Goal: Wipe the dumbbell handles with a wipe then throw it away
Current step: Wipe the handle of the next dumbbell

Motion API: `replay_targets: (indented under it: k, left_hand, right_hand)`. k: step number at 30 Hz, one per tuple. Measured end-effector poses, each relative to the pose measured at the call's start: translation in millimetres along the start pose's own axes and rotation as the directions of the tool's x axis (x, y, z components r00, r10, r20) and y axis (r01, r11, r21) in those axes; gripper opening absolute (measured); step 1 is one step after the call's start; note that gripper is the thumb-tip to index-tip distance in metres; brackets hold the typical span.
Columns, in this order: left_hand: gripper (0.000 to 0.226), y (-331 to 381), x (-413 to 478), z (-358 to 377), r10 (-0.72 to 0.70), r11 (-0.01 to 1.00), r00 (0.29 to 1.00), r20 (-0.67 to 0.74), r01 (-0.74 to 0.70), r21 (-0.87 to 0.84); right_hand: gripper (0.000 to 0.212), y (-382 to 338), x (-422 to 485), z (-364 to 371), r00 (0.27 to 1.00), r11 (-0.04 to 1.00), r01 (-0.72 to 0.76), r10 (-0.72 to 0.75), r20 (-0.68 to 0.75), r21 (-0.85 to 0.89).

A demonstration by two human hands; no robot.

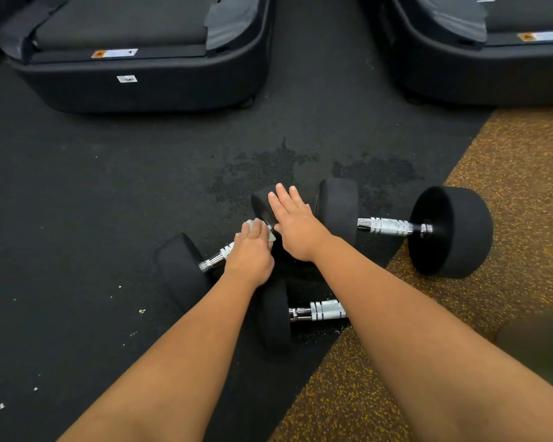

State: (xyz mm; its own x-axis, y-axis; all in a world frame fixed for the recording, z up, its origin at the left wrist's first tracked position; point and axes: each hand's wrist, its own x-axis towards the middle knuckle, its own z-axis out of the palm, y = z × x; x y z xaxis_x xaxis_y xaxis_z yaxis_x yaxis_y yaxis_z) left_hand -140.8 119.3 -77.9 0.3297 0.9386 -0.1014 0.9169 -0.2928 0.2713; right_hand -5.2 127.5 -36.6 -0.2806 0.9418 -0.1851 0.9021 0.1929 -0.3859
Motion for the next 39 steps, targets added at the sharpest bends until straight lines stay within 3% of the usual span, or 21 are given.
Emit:
replay_targets:
  k: [3,7,12,17,23,28,32,35,39]
  left_hand:
    - [0.050,-5.8,-12.3,2.3,0.036,0.997,0.999,0.030,-0.038,0.062]
    - [0.057,-9.9,-24.6,11.1,-0.053,0.995,0.998,-0.038,0.056,0.083]
    - [0.050,-0.2,-21.0,11.9,-0.154,0.984,0.985,-0.080,0.160,0.074]
    - [0.054,-6.9,-25.7,5.8,-0.056,0.995,0.998,-0.031,0.059,0.078]
    - [0.046,-3.4,-24.6,-0.7,-0.184,0.982,0.981,-0.059,0.186,0.031]
    - [0.021,12.0,-17.3,-20.1,-0.314,0.949,0.943,-0.106,0.308,-0.071]
    - [0.031,12.8,-13.8,-29.2,-0.304,0.953,0.942,-0.140,0.300,-0.049]
    - [0.025,14.5,-11.2,-37.6,-0.282,0.959,0.941,-0.187,0.271,-0.087]
    - [0.021,25.2,-10.8,-55.8,-0.218,0.974,0.952,-0.216,0.197,-0.114]
  right_hand:
    - [0.069,-0.3,0.1,0.7,1.000,1.000,0.003,-0.003,-0.012,-0.026]
    - [0.068,-0.3,0.3,-0.5,1.000,0.999,0.010,-0.010,-0.006,-0.048]
    - [0.074,1.1,-3.0,-1.1,1.000,0.998,0.009,-0.009,0.003,-0.057]
    - [0.076,1.9,-4.4,1.2,1.000,0.997,0.014,-0.014,0.003,-0.082]
    - [0.077,3.4,-9.8,8.2,0.999,0.995,0.024,-0.028,-0.043,-0.098]
    - [0.083,6.1,-17.5,6.1,0.998,0.998,0.031,-0.033,-0.044,-0.054]
    - [0.082,4.0,-24.0,3.7,0.998,0.998,0.039,-0.042,-0.043,-0.057]
    - [0.072,1.1,-26.3,-0.4,0.998,0.999,0.026,-0.024,-0.055,0.030]
    - [0.064,-0.9,-29.5,-8.7,0.991,0.961,0.007,0.030,-0.132,0.275]
